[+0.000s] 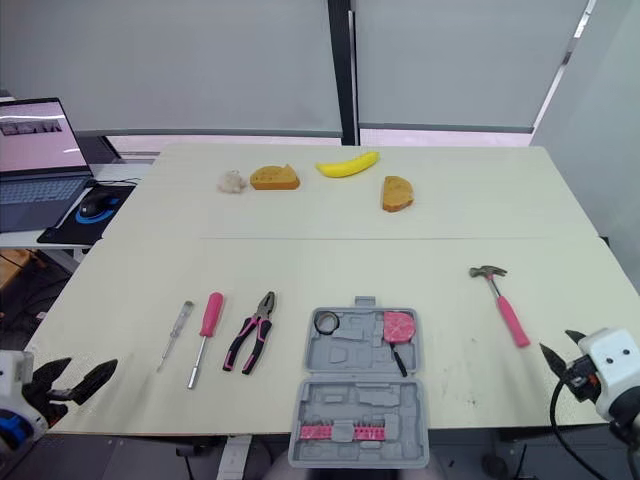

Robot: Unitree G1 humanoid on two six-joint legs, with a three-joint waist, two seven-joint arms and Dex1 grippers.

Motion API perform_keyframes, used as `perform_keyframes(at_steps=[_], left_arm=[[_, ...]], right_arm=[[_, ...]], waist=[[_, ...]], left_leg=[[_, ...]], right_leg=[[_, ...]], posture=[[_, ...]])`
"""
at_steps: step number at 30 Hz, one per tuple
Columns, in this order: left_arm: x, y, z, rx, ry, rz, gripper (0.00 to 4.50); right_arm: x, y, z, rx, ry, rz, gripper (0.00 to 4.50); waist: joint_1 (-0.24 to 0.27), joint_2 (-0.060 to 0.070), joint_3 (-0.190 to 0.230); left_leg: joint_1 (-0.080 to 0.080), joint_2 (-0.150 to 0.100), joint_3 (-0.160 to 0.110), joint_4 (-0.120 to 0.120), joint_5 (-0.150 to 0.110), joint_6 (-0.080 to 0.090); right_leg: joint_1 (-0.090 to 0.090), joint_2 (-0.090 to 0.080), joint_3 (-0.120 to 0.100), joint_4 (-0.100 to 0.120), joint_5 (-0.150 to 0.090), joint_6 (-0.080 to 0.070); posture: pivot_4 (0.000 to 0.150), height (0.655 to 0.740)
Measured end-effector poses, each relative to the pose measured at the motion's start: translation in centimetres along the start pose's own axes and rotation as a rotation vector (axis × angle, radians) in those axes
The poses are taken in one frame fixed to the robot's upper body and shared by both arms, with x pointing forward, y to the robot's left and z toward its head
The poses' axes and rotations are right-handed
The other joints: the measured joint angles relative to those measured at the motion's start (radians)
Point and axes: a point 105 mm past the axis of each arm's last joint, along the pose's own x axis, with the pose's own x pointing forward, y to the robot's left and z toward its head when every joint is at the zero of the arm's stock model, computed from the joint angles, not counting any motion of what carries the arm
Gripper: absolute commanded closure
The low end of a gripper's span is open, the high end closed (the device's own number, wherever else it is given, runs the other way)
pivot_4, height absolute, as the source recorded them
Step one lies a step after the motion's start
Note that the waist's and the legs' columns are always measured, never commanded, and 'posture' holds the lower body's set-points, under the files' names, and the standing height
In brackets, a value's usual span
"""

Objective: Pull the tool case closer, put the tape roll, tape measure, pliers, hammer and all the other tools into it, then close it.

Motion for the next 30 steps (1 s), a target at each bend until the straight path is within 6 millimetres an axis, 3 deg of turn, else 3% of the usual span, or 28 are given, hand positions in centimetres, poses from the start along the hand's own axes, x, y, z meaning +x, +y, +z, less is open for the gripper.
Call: perform_keyframes(at_steps=[3,4,9,12,22,30], left_arm=[[-0.6,0.1,-0.7,-0.016,0.025,0.001,0.00],[-0.7,0.1,-0.8,-0.018,0.030,0.000,0.00],[-0.8,-0.7,-0.3,0.006,0.032,-0.029,0.00],[-0.8,-1.6,0.5,0.041,0.027,-0.065,0.00],[-1.0,-6.7,0.5,0.077,0.049,-0.250,0.00],[0.1,-13.2,3.1,0.053,-0.060,-0.351,0.00]], right_arm=[[-0.1,0.1,-0.1,0.004,0.005,0.011,0.14],[-0.1,0.1,0.0,0.005,0.001,0.016,0.03],[0.3,-0.5,0.6,-0.033,-0.011,0.040,0.03],[1.0,0.2,2.0,-0.115,-0.028,0.137,0.03],[3.5,8.7,12.0,-0.359,-0.264,0.753,0.03],[3.0,11.8,15.1,-0.355,-0.313,0.948,0.03]], waist=[[0.000,0.000,0.000],[0.000,0.000,-0.001],[0.000,-0.001,-0.001],[-0.001,0.000,-0.001],[-0.002,-0.002,0.000],[0.023,-0.003,0.001]], left_leg=[[0.000,0.000,0.000,0.000,0.000,0.000],[0.000,0.000,0.000,0.000,0.000,0.000],[0.000,0.000,0.001,0.000,0.000,0.000],[0.000,0.000,0.001,0.000,0.000,0.000],[-0.002,0.001,0.002,0.000,0.000,0.000],[-0.003,0.000,0.001,0.001,-0.001,0.001]], right_leg=[[0.000,0.000,0.000,0.000,0.000,0.000],[0.000,0.000,0.000,0.000,0.000,-0.001],[0.000,-0.001,0.000,-0.001,0.000,-0.001],[0.000,-0.001,0.000,-0.001,-0.001,-0.001],[0.000,0.000,-0.001,-0.002,-0.001,-0.001],[0.000,-0.002,-0.002,-0.003,0.000,-0.001]], posture=[[0.150,0.7400],[0.150,0.7400],[0.150,0.7400],[0.150,0.7400],[0.150,0.7400],[0.150,0.7400]])
